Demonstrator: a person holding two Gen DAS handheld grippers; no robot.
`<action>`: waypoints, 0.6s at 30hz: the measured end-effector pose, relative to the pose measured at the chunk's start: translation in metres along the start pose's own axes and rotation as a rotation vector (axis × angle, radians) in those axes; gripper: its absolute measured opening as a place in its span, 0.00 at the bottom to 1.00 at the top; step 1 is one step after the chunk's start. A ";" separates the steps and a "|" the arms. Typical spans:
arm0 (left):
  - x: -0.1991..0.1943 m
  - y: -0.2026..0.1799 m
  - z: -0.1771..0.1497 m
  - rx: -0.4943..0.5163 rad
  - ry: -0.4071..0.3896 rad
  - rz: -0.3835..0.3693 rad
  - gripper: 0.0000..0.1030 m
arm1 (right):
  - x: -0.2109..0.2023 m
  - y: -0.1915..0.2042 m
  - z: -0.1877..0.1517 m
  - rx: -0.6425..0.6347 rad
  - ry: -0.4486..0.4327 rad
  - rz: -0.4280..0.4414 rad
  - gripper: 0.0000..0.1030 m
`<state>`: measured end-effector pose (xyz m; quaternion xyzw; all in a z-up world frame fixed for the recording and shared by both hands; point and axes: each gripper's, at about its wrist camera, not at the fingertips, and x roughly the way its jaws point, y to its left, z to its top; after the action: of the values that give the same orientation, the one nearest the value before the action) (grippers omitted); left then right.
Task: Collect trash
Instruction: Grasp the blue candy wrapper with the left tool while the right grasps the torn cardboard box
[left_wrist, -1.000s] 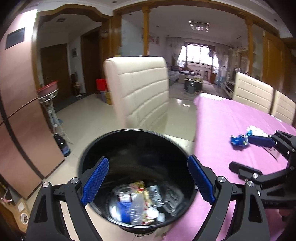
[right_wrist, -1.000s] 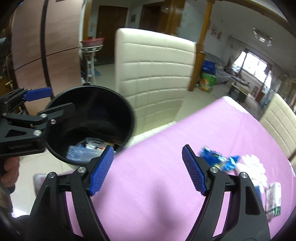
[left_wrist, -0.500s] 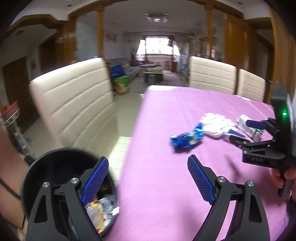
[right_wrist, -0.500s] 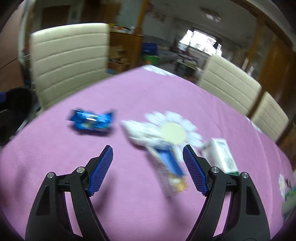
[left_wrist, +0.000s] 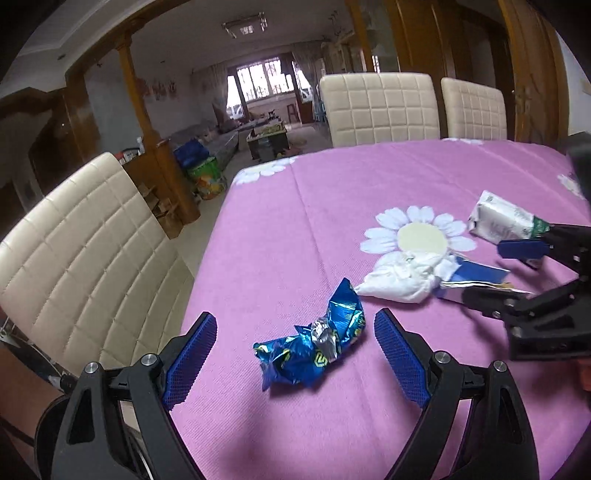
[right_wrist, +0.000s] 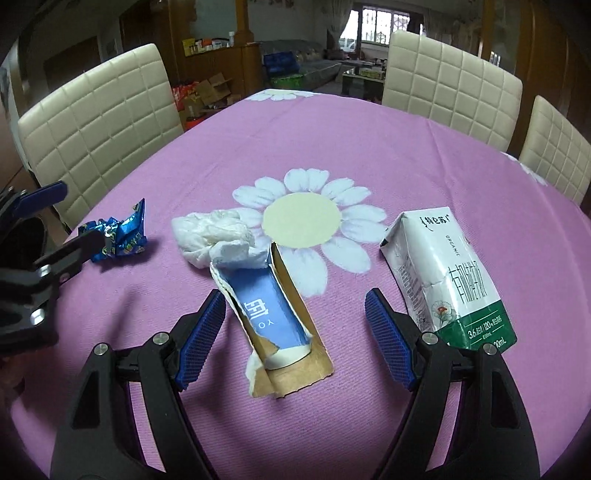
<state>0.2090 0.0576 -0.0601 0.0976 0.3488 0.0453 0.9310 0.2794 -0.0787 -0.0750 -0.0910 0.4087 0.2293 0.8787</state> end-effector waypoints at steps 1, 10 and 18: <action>0.003 0.002 0.000 -0.004 0.011 -0.004 0.83 | 0.001 0.002 0.000 -0.006 0.006 -0.004 0.72; 0.028 0.003 -0.001 -0.039 0.121 -0.090 0.83 | 0.003 0.004 -0.003 0.000 0.029 0.002 0.41; 0.022 0.012 -0.010 -0.088 0.109 -0.115 0.64 | -0.021 0.013 -0.004 -0.022 -0.051 -0.029 0.37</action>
<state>0.2187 0.0744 -0.0790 0.0337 0.4017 0.0125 0.9151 0.2592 -0.0753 -0.0614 -0.1007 0.3824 0.2232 0.8910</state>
